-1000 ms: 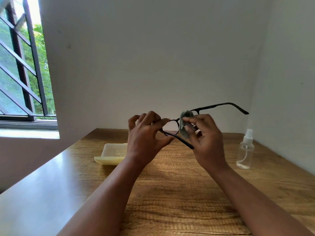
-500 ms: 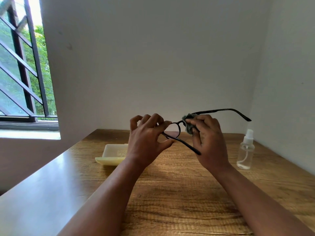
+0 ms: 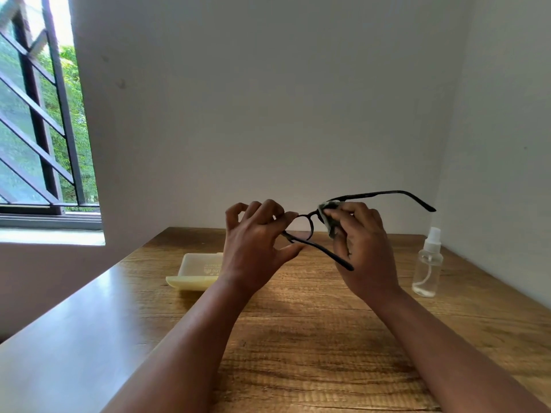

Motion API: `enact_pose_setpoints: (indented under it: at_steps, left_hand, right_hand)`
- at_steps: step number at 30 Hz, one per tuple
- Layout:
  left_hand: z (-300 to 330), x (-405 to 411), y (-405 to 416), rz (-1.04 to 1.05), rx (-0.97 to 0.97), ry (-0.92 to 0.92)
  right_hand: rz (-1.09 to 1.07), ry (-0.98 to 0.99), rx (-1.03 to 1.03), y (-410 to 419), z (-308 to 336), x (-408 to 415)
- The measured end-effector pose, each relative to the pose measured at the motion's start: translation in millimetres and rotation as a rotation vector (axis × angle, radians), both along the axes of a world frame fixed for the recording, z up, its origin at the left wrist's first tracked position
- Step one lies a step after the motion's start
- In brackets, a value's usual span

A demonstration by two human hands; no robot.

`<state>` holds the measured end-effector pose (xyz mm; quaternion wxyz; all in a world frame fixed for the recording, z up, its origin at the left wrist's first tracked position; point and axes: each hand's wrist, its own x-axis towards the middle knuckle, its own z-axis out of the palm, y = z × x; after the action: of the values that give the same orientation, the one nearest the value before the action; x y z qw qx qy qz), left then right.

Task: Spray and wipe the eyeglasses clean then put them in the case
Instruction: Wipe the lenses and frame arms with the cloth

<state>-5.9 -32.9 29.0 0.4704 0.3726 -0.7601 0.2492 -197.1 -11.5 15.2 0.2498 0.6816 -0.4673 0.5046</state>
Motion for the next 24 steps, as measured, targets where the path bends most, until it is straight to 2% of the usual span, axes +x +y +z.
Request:
enact_pose_setpoints:
  at_steps: [6,12,20,24]
  left_hand:
    - [0.7,0.8,0.7,-0.012,0.013,0.03]
    - [0.8,1.8,0.4,-0.021,0.014,0.008]
    - [0.9,0.9,1.0,-0.026,0.018,0.014]
    - [0.9,2.0,1.0,-0.041,0.04,0.045]
  right_hand:
    - [-0.174,-0.063,-0.027,-0.1,1.0,-6.2]
    - [-0.034,0.048,-0.013,-0.1,0.2,-2.5]
    - [-0.245,-0.043,0.019,-0.5,0.1,-6.2]
    - [-0.128,0.022,0.025,-0.8,-1.2,-5.1]
